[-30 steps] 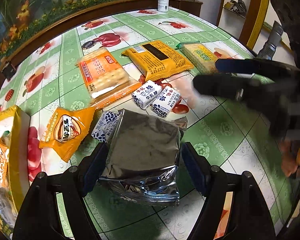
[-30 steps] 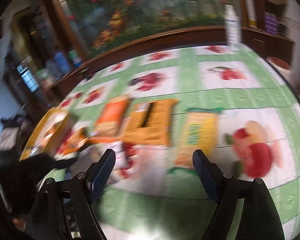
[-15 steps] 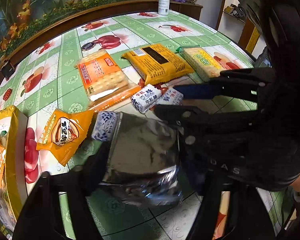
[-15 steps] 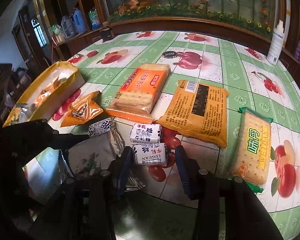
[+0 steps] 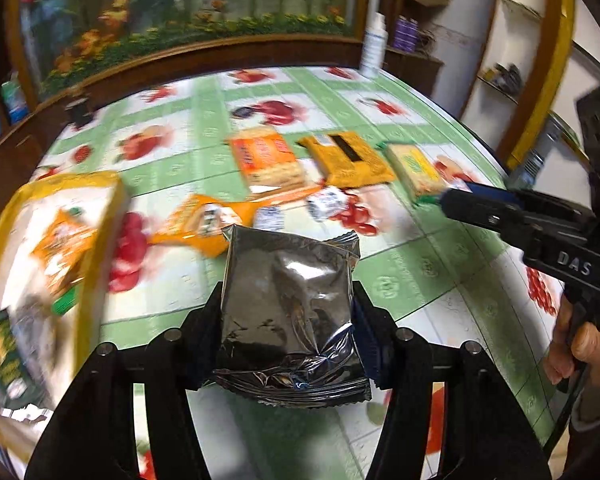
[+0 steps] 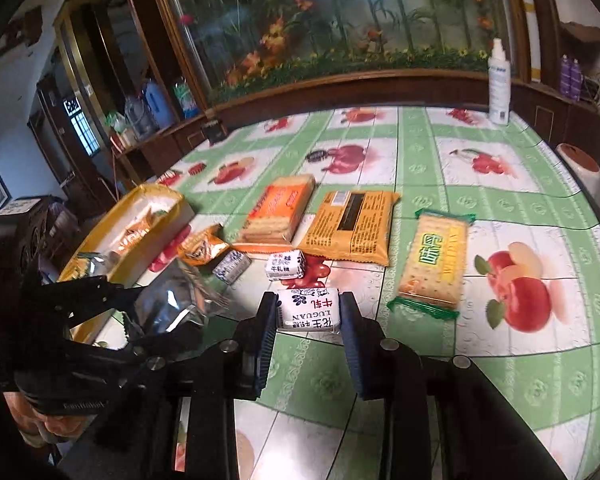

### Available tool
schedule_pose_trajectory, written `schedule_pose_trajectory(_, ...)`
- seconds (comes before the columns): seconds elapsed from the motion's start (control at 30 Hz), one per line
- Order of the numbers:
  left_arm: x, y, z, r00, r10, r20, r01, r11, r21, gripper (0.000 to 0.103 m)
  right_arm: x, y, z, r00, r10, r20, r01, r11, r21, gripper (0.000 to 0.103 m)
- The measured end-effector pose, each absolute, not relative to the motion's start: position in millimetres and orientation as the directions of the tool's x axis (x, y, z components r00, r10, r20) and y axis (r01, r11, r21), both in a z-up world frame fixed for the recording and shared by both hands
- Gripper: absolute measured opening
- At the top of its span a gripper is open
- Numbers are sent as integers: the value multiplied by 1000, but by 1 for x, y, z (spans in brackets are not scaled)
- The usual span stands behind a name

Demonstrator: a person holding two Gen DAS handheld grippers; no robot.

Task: Organize snacks
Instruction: 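Carry the silver packet and white milk candy over the yellow tray and open both grippers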

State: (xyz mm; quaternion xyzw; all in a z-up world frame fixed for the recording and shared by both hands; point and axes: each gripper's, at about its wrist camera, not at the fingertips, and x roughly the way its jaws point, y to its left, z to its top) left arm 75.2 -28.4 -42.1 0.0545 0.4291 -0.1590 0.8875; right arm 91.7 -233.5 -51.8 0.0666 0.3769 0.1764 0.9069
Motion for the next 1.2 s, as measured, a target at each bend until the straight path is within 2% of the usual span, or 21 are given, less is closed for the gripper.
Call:
schedule_pose_trajectory(0.3,40,31,-15,708,62,-703,-11,997,77,56,57,-203,-23,697,388,-602,-337,919,203,32)
schedule_pose_trajectory(0.5,27,60,-5,736,195,-648,-138,981,139,56,41,-165,-9,722,373,-583,-397,913,93,32)
schedule_pose_trajectory(0.7,22,79,0,743,244,-624,-193,970,149,57,31,-132,1,735,369,-569,-443,896,8,32)
schedule_pose_trajectory(1.2,16,120,-4,717,300,-629,-287,950,126,57,29,-71,16,732,411,-543,-536,840,-87,32)
